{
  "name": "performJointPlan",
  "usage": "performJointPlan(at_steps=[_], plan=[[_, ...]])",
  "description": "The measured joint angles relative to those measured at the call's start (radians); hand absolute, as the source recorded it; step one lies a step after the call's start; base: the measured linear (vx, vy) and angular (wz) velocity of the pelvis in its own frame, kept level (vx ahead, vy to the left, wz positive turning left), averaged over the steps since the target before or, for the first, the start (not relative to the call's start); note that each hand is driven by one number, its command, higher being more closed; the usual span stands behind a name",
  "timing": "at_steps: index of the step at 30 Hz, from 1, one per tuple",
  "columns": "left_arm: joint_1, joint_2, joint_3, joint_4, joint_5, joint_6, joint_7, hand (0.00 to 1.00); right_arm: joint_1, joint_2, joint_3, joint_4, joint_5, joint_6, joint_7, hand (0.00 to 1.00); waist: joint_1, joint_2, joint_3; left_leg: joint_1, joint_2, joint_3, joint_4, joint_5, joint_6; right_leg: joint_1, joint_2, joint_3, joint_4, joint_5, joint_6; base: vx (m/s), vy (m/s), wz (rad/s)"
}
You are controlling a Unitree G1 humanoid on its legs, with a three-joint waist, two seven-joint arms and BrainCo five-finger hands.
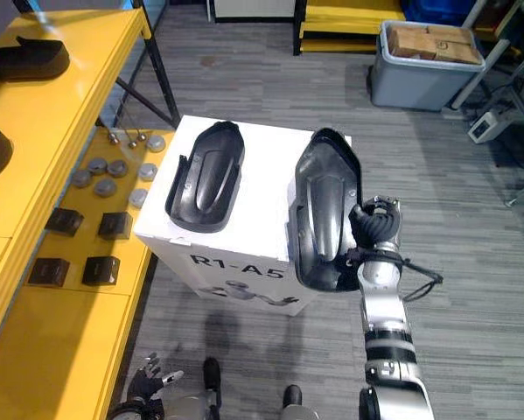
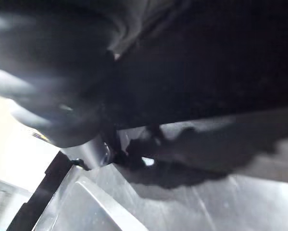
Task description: Walk over and take plastic housings, then place them on the shelf
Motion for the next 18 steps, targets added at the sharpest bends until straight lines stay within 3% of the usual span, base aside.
performJointPlan(at_steps=[7,12,18], plan=[[0.072,-0.011,0.145,-0.272,-0.006,-0.011,0.007,0.00,0.114,0.044,-0.007,-0.227,0.043,-0.088,-0.004,1.00,0.000,-0.021,-0.047,-0.001,0.001,0.002,0.001,0.000,0.000,0.000,0.001,0.001,0.000,0.000,0.000,0.00,0.000,0.01],[0.080,-0.022,0.232,-0.517,-0.042,-0.036,0.022,0.00,0.146,0.075,-0.002,-0.326,0.059,-0.119,0.004,1.00,0.001,-0.021,-0.080,0.000,-0.001,0.000,0.004,0.000,0.000,0.001,-0.001,-0.001,0.000,0.000,0.000,0.00,0.000,0.00],[0.054,-0.026,0.171,-0.769,-0.044,-0.085,0.026,0.00,0.168,0.086,0.066,-0.360,0.031,-0.126,0.022,1.00,-0.001,-0.020,-0.116,0.014,-0.006,-0.004,0.003,0.002,0.002,0.017,-0.005,-0.006,0.002,0.000,0.000,0.00,0.002,0.01]])
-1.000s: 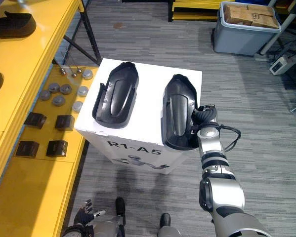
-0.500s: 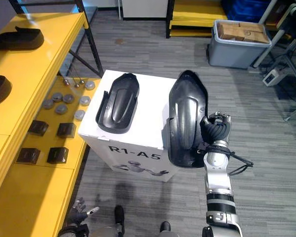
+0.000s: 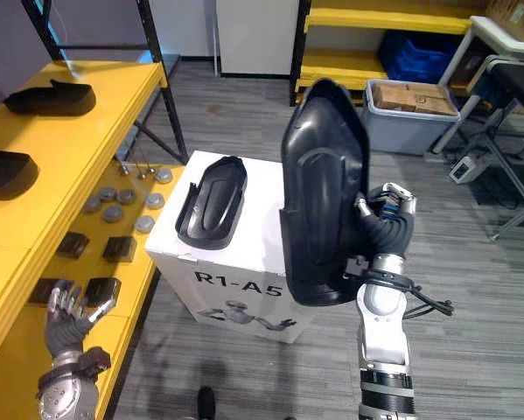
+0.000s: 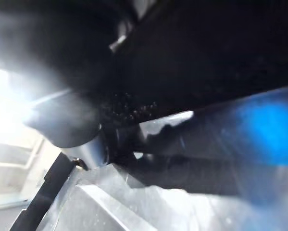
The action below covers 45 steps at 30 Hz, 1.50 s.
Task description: Walk over and take plastic housings, then place them on the shelf
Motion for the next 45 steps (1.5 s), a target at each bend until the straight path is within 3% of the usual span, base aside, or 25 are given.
performJointPlan(at_steps=[7,13,33,34,42,43,45], plan=[[-0.050,0.001,-0.295,-0.152,0.006,-0.008,-0.021,0.00,-0.001,0.040,0.149,0.000,-0.042,0.000,0.032,1.00,-0.004,0.005,-0.020,0.004,-0.001,0.001,-0.002,0.003,0.003,-0.001,-0.001,0.003,0.009,0.000,0.000,-0.03,0.005,0.00],[-0.121,0.007,-0.456,-0.154,0.017,-0.008,-0.052,0.00,-0.019,0.063,0.230,0.000,-0.062,0.000,0.045,1.00,-0.005,0.008,-0.040,0.007,0.000,0.003,0.001,0.008,0.004,-0.001,-0.001,0.005,0.012,0.000,0.000,0.00,0.000,0.00],[-0.187,0.053,-0.641,0.004,0.022,0.005,-0.051,0.00,-0.081,0.072,0.363,0.023,-0.084,0.003,0.045,1.00,-0.013,0.018,-0.076,0.015,0.015,0.032,-0.003,0.019,0.004,-0.017,0.011,0.037,0.017,0.015,-0.011,-0.03,-0.002,-0.05],[-0.189,0.053,-0.645,0.012,0.022,0.008,-0.048,1.00,-0.080,0.072,0.364,0.032,-0.084,0.004,0.045,1.00,-0.014,0.018,-0.078,0.015,0.016,0.032,-0.003,0.020,0.004,-0.017,0.012,0.037,0.017,0.015,-0.011,0.00,0.000,0.00],[-0.190,0.053,-0.648,0.063,0.025,0.037,0.000,1.00,-0.055,0.072,0.364,0.053,-0.079,0.011,0.039,1.00,-0.014,0.019,-0.091,0.015,0.017,0.033,-0.003,0.020,0.003,-0.017,0.014,0.037,0.016,0.015,-0.011,0.00,0.000,0.00],[-0.190,0.053,-0.647,0.074,0.026,0.039,0.005,1.00,-0.040,0.073,0.365,0.053,-0.078,0.011,0.036,0.00,-0.013,0.018,-0.096,0.015,0.017,0.033,-0.003,0.020,0.003,-0.017,0.014,0.037,0.016,0.015,-0.011,0.00,0.000,0.00],[-0.189,0.056,-0.646,0.083,0.028,0.045,0.021,1.00,-0.025,0.076,0.365,0.053,-0.060,0.011,0.027,0.00,-0.013,0.019,-0.099,0.015,0.017,0.033,-0.003,0.020,0.003,-0.017,0.014,0.037,0.016,0.015,-0.011,0.00,0.000,0.00]])
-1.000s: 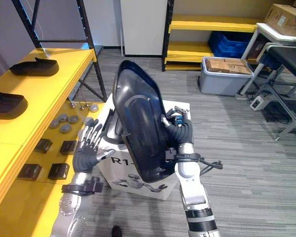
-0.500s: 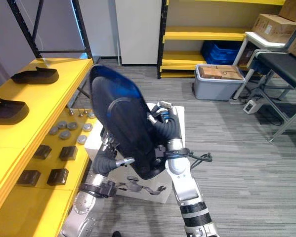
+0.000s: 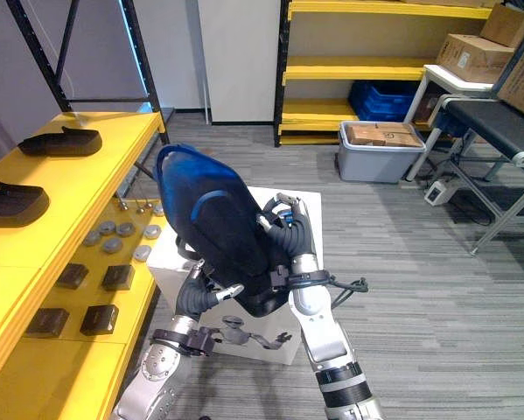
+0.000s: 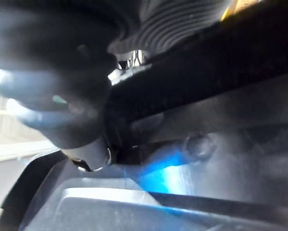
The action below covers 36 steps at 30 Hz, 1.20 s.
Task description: Walk over and take plastic housings, then place them on the shelf
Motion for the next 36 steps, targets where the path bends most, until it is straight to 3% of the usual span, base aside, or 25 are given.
performJointPlan(at_steps=[8,13,22,26,31,36], plan=[[0.001,-0.010,0.105,0.005,0.027,0.029,0.047,1.00,0.143,0.010,0.038,-0.006,0.030,-0.009,0.022,0.00,0.000,-0.002,-0.012,0.000,0.001,0.000,0.000,0.000,0.000,0.000,0.001,0.000,0.000,0.000,0.000,0.00,0.000,0.00],[0.010,-0.039,0.154,0.003,0.065,0.031,0.039,1.00,0.182,0.037,0.011,-0.057,0.137,-0.039,0.077,0.00,0.002,-0.002,-0.012,0.000,0.000,-0.001,0.000,-0.001,-0.001,0.001,0.000,-0.001,0.000,0.000,0.000,0.00,0.000,0.00],[0.104,-0.056,0.359,-0.066,0.133,0.027,0.040,1.00,0.193,0.032,-0.424,-0.230,0.443,-0.140,0.085,0.00,-0.013,-0.004,-0.012,0.000,0.001,-0.001,0.000,-0.003,-0.003,0.004,0.000,-0.002,-0.008,0.000,0.000,0.00,0.000,0.00],[0.133,-0.061,0.403,-0.107,0.135,0.026,0.039,1.00,0.234,0.013,-0.511,-0.224,0.507,-0.162,0.086,0.00,-0.015,-0.007,-0.010,-0.001,0.001,0.000,0.000,-0.004,-0.004,0.004,0.001,-0.002,-0.009,0.000,0.000,0.00,0.000,0.00],[0.170,-0.063,0.478,-0.134,0.157,0.016,0.038,1.00,0.340,-0.028,-0.571,-0.078,0.484,-0.159,0.104,0.00,-0.024,-0.007,-0.010,-0.003,0.003,0.000,0.000,-0.005,-0.006,0.005,0.003,-0.002,-0.014,0.000,0.000,0.00,0.000,0.00],[0.240,-0.087,0.532,-0.164,0.174,-0.003,0.030,1.00,0.475,-0.032,-0.594,0.228,0.333,-0.089,0.151,0.00,-0.024,-0.007,-0.010,-0.011,0.004,-0.010,0.000,-0.008,-0.009,0.004,0.005,-0.009,-0.017,0.000,0.000,0.00,0.000,0.05]])
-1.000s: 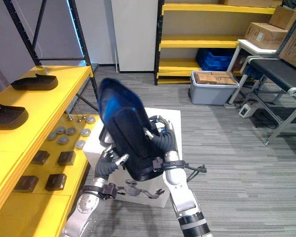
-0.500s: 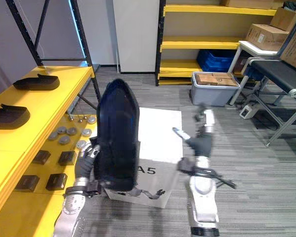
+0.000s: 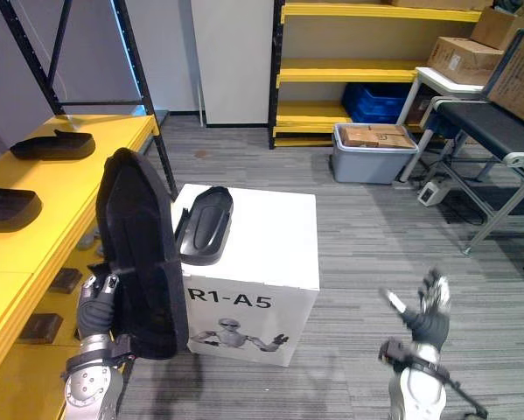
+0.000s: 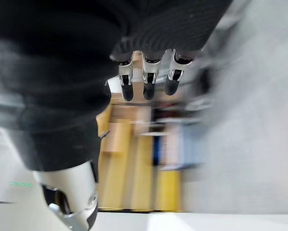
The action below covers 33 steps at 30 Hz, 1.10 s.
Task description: Walk over and take plastic housings, then place them on the shelf
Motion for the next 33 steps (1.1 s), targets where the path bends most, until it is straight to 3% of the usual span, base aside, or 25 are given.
performJointPlan(at_steps=[5,8,13,15,17,19,21,23,24,27,29,30,31,32,33], plan=[[0.048,-0.010,0.010,-0.005,-0.001,-0.002,-0.033,1.00,0.036,0.046,-0.019,0.340,-0.007,0.038,0.030,0.00,0.001,0.000,0.001,0.001,-0.002,-0.023,0.000,0.000,0.000,0.018,0.000,-0.025,0.000,-0.001,0.001,0.00,-0.007,0.14],[0.075,-0.026,0.009,-0.006,-0.003,-0.002,-0.036,1.00,0.057,0.087,-0.006,0.457,-0.003,0.053,0.050,0.00,0.003,-0.002,0.005,0.012,-0.002,-0.039,0.000,-0.004,-0.006,0.037,-0.005,-0.047,0.010,-0.012,0.007,-0.02,-0.011,0.16],[0.109,-0.046,0.007,-0.056,-0.017,-0.002,-0.036,1.00,0.058,0.119,0.079,0.519,0.014,0.080,0.072,0.00,0.032,-0.005,0.026,0.015,-0.006,-0.055,0.000,-0.008,-0.004,0.038,-0.015,-0.070,0.067,-0.049,0.017,-0.04,-0.002,0.18],[0.109,-0.047,0.003,-0.080,-0.022,-0.003,-0.035,1.00,0.053,0.120,0.123,0.519,0.013,0.080,0.073,0.00,0.038,-0.007,0.040,0.001,-0.017,-0.095,0.001,-0.005,-0.007,0.037,-0.024,-0.115,0.095,-0.066,0.017,-0.03,-0.013,0.73],[0.102,-0.048,-0.015,-0.104,-0.023,-0.003,-0.032,1.00,0.038,0.119,0.147,0.520,0.013,0.080,0.070,0.00,0.039,-0.010,0.057,-0.055,-0.039,-0.137,0.016,-0.008,0.001,0.035,-0.051,-0.237,0.145,-0.093,0.017,-0.03,-0.016,1.59],[0.086,-0.049,-0.026,-0.107,-0.029,-0.003,-0.029,1.00,0.014,0.115,0.146,0.530,0.012,0.080,0.063,0.00,0.042,-0.013,0.068,-0.100,-0.041,-0.082,0.037,-0.055,0.025,0.043,-0.074,-0.333,0.142,-0.095,0.019,0.00,0.012,1.63],[0.052,-0.059,-0.042,-0.106,-0.044,-0.004,-0.019,1.00,-0.035,0.093,0.144,0.583,0.004,0.081,0.058,0.00,0.059,-0.025,0.086,-0.173,0.005,0.182,0.199,-0.107,0.090,0.065,-0.127,-0.454,0.141,-0.096,0.019,0.06,0.085,1.64],[0.042,-0.059,-0.064,-0.105,-0.044,-0.008,-0.017,1.00,-0.049,0.075,0.145,0.596,-0.008,0.081,0.055,0.00,0.059,-0.013,0.086,-0.167,0.050,0.334,0.277,-0.128,0.099,0.104,-0.134,-0.528,0.149,-0.102,0.033,0.20,0.068,1.39],[0.021,-0.052,-0.086,-0.089,-0.044,-0.011,-0.018,1.00,-0.060,0.067,0.147,0.603,-0.008,0.081,0.050,0.00,0.057,-0.021,0.089,-0.174,0.016,0.336,0.270,-0.131,0.115,0.130,-0.164,-0.603,0.156,-0.104,0.046,0.16,0.058,1.21],[0.001,-0.042,-0.104,-0.074,-0.055,-0.011,-0.022,1.00,-0.110,0.063,0.150,0.607,-0.009,0.082,0.048,0.00,0.059,-0.020,0.093,-0.206,-0.052,0.291,0.266,-0.150,0.143,0.144,-0.201,-0.655,0.147,-0.088,0.054,0.18,0.173,0.86],[-0.025,-0.041,-0.108,-0.041,-0.065,-0.009,-0.027,1.00,-0.146,0.075,0.166,0.633,-0.039,0.093,0.048,0.00,0.060,-0.030,0.106,-0.200,-0.099,0.258,0.295,-0.194,0.171,0.146,-0.273,-0.653,0.260,-0.079,0.041,0.18,0.247,0.59],[-0.032,-0.039,-0.111,-0.030,-0.065,-0.008,-0.028,1.00,-0.147,0.075,0.170,0.633,-0.052,0.095,0.048,0.00,0.058,-0.029,0.110,-0.188,-0.109,0.242,0.300,-0.201,0.169,0.140,-0.302,-0.647,0.327,-0.069,0.027,0.17,0.242,0.67],[-0.043,-0.033,-0.135,-0.020,-0.065,-0.006,-0.030,1.00,-0.146,0.073,0.180,0.633,-0.072,0.099,0.048,0.00,0.050,-0.017,0.126,-0.153,-0.123,0.198,0.299,-0.219,0.180,0.081,-0.353,-0.561,0.526,-0.025,-0.079,0.18,0.217,0.71],[-0.050,-0.029,-0.147,-0.018,-0.065,-0.007,-0.029,1.00,-0.143,0.075,0.185,0.634,-0.075,0.099,0.049,0.00,0.044,-0.013,0.129,-0.143,-0.125,0.176,0.296,-0.221,0.176,0.045,-0.341,-0.480,0.596,-0.042,-0.086,0.23,0.213,1.00],[-0.065,-0.010,-0.159,-0.009,-0.063,-0.007,-0.029,1.00,-0.137,0.077,0.206,0.634,-0.079,0.099,0.050,0.00,0.032,-0.007,0.133,-0.119,-0.133,0.128,0.272,-0.218,0.173,-0.030,-0.268,-0.314,0.677,-0.110,-0.057,0.15,0.115,0.87]])
